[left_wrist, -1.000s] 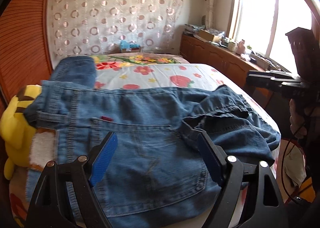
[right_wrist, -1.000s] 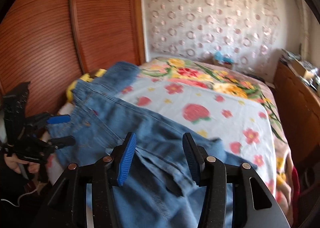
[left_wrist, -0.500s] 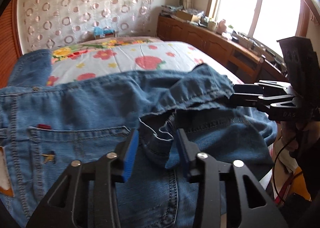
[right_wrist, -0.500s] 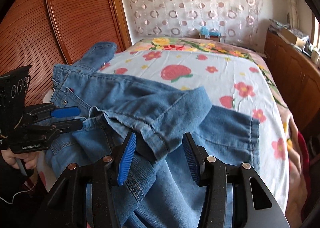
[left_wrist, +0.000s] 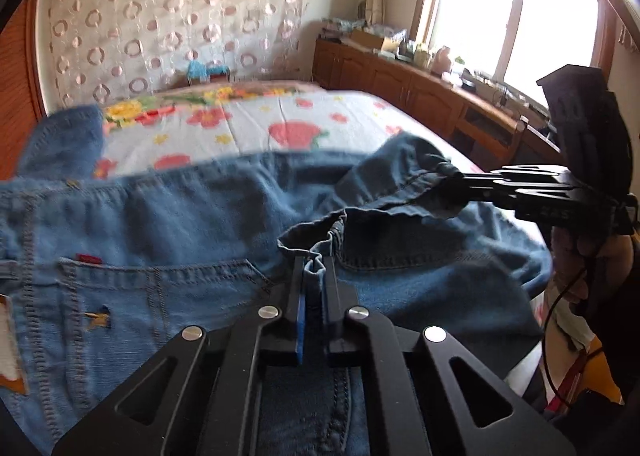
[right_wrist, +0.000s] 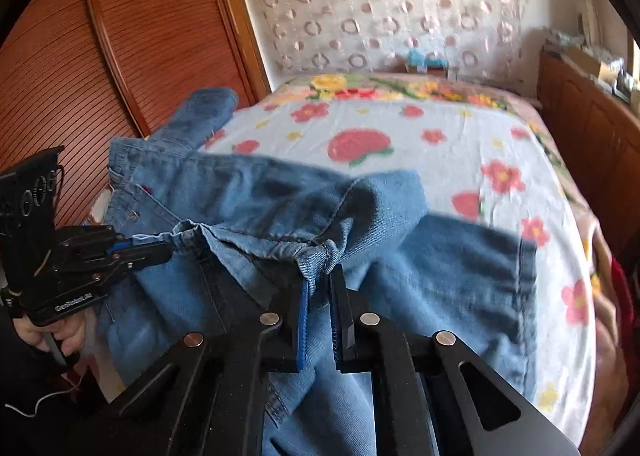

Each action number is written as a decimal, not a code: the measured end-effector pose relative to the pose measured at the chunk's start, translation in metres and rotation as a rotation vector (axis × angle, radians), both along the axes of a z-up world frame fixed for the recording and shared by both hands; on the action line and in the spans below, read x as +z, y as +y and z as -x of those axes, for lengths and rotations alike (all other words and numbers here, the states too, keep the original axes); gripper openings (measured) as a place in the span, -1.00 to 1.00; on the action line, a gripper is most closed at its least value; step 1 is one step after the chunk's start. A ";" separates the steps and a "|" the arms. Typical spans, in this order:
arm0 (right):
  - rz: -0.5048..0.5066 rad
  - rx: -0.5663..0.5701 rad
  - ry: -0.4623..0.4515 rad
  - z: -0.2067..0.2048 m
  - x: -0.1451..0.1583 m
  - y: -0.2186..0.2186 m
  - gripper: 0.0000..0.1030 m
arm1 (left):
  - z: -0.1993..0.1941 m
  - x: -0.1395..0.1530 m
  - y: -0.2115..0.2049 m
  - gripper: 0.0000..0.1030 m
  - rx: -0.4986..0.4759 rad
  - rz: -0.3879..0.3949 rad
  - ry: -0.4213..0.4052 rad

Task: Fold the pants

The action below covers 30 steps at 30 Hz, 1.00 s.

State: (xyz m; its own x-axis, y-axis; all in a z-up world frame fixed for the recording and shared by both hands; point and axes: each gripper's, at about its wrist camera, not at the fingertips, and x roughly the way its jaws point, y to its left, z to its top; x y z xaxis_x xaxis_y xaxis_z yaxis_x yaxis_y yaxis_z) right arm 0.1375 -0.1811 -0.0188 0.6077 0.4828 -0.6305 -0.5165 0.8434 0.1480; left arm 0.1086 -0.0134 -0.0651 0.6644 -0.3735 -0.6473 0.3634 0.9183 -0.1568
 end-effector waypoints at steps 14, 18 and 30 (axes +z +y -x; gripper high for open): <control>-0.061 0.212 -0.282 0.037 0.130 0.075 -0.85 | 0.076 0.112 0.075 -0.89 0.115 0.073 -0.274; -0.074 0.268 -0.312 0.040 0.150 0.104 -0.85 | 0.095 0.129 0.099 -0.89 0.167 0.072 -0.321; -0.084 0.416 -0.324 -0.004 0.141 0.159 -0.86 | 0.120 0.105 0.154 -0.89 0.305 0.064 -0.288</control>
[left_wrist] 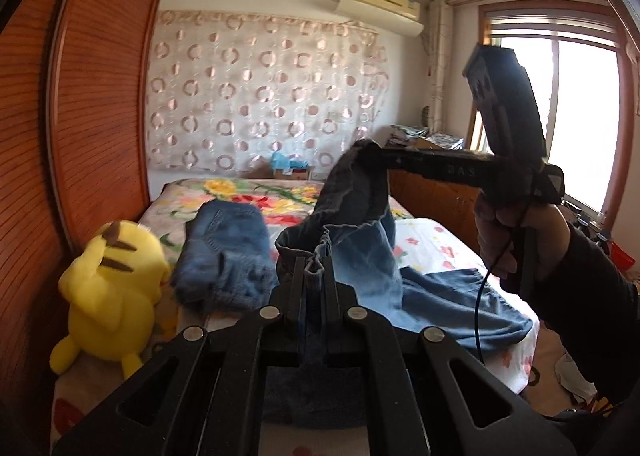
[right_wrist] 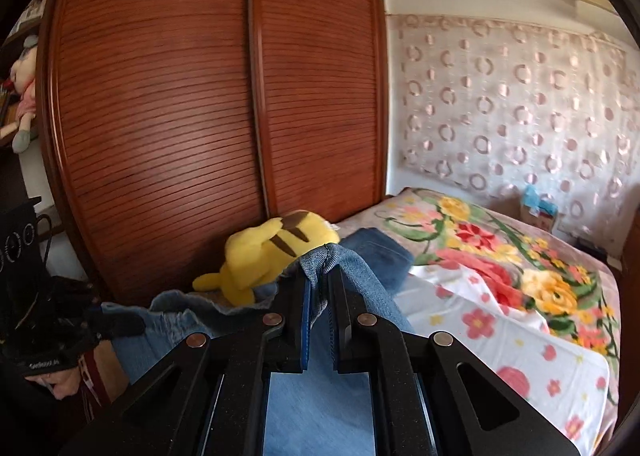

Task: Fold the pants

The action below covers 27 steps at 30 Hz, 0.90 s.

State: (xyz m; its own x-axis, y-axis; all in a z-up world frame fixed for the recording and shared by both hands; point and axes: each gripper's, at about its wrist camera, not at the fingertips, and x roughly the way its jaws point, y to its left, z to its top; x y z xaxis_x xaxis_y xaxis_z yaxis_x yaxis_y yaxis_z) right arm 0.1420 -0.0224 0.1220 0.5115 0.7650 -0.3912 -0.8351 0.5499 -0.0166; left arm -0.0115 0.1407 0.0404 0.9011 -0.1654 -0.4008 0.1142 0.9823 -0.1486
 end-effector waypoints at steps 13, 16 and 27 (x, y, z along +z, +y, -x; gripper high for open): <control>0.157 0.033 0.074 -0.055 -0.040 0.090 -0.86 | -0.010 -0.061 0.017 -0.89 0.064 0.011 0.170; 0.182 0.034 0.087 -0.056 -0.046 0.104 -0.86 | -0.011 -0.070 0.019 -0.89 0.070 0.014 0.191; 0.186 -0.034 0.124 -0.067 -0.051 0.090 -0.09 | -0.015 -0.074 0.015 -0.02 0.094 -0.029 0.175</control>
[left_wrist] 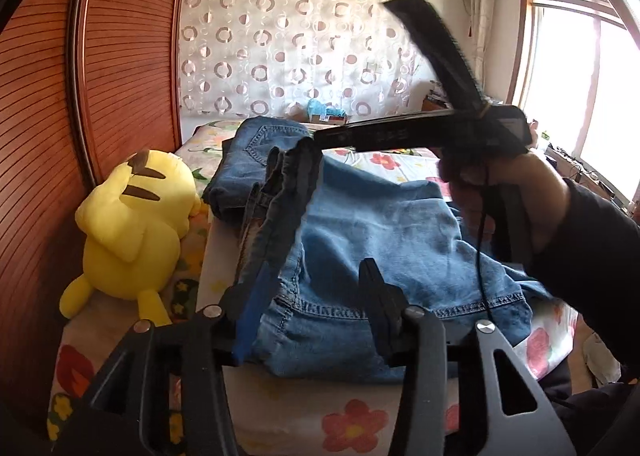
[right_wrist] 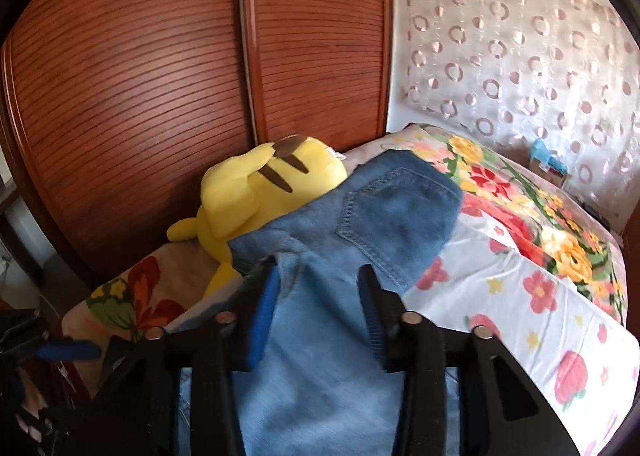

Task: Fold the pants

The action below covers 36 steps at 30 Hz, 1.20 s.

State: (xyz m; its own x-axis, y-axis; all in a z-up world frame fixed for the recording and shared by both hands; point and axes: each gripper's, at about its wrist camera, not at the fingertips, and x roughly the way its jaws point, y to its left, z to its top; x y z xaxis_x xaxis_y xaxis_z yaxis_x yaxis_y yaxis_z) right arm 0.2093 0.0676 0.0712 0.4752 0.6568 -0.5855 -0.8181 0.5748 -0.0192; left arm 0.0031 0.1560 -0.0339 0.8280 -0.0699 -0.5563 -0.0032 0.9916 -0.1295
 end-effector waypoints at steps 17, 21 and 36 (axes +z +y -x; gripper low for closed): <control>0.032 -0.243 0.097 -0.049 -0.041 -0.143 -0.09 | -0.037 -0.024 -0.033 0.56 -0.038 -0.001 0.065; 0.059 -0.266 0.144 -0.057 -0.056 -0.144 -0.09 | -0.040 -0.028 -0.040 0.56 -0.052 -0.004 0.081; -0.009 -0.259 0.179 -0.089 -0.059 -0.130 -0.91 | -0.039 -0.042 -0.044 0.56 -0.047 0.001 0.113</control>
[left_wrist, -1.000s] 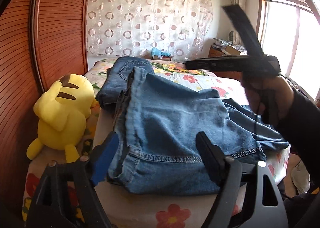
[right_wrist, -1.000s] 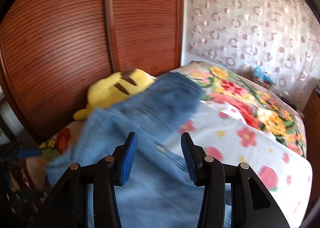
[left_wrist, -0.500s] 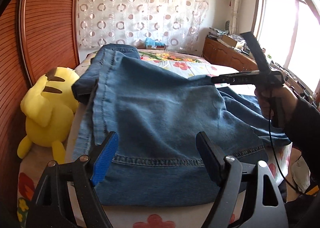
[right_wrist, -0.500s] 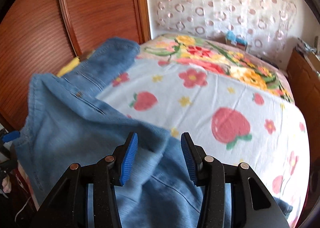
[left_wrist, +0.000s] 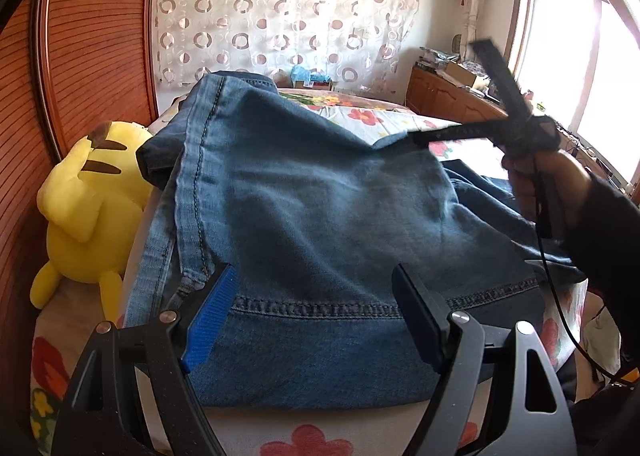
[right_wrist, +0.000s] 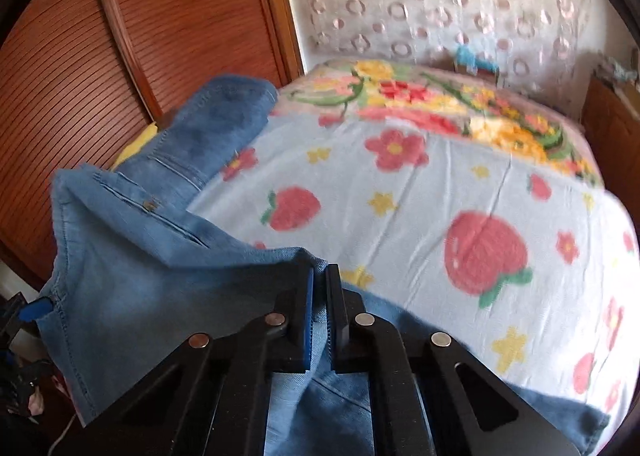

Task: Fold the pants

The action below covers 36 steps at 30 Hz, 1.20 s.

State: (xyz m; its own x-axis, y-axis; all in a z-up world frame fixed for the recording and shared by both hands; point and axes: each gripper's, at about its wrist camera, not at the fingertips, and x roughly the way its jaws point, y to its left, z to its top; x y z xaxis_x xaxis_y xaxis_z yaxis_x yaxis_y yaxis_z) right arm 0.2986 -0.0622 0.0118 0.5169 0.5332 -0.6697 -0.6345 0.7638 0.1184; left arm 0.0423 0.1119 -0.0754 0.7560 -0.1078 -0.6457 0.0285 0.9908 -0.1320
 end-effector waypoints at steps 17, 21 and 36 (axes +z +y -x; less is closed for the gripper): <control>-0.043 0.028 -0.241 0.049 0.046 -0.011 -0.92 | 0.001 -0.007 0.003 0.56 0.018 0.002 0.011; -0.073 0.016 -0.243 0.044 0.034 -0.016 -0.93 | 0.000 -0.009 0.005 0.56 0.023 0.001 0.018; -0.075 -0.028 -0.216 0.040 0.028 -0.048 -0.92 | -0.002 -0.009 0.008 0.56 0.039 -0.007 0.016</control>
